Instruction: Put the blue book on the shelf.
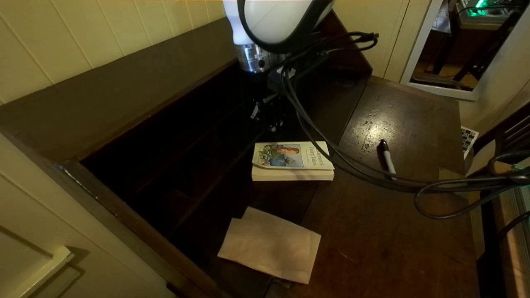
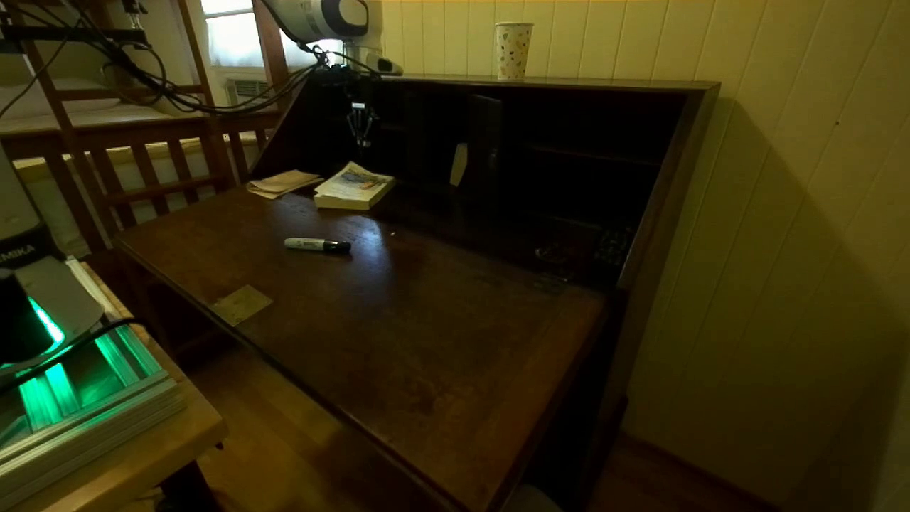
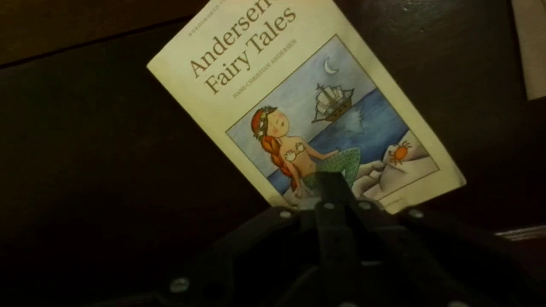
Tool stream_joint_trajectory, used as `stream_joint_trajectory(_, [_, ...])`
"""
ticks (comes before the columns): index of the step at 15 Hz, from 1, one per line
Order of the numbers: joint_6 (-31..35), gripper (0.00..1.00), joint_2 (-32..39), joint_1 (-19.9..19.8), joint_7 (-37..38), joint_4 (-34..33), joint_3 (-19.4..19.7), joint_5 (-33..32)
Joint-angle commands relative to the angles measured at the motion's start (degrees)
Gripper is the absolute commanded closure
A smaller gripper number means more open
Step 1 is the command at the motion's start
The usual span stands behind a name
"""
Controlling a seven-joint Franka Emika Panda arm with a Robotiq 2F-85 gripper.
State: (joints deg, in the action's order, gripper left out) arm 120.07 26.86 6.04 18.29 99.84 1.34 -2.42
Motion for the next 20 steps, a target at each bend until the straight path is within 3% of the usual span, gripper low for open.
stream_joint_trajectory(1, [7.1, 1.0, -7.3, -0.9, -1.4, 8.0, 1.6, -2.6])
stream_joint_trajectory(5, [14.8, 1.0, -13.2, -3.3, -6.1, 14.7, 3.1, -5.4])
stream_joint_trajectory(6, [16.8, 0.82, -14.6, -3.9, -7.0, 16.3, 3.4, -5.7])
stream_joint_trajectory(7, [18.7, 0.72, -16.1, -4.7, -8.2, 17.9, 3.6, -5.4])
stream_joint_trajectory(16, [29.4, 0.1, -24.2, -11.2, -17.4, 23.0, 6.2, -4.8])
stream_joint_trajectory(18, [32.2, 0.0, -24.7, -12.4, -20.9, 23.2, 6.8, -5.0])
stream_joint_trajectory(20, [34.6, 0.0, -25.0, -13.5, -23.3, 23.5, 7.4, -5.2])
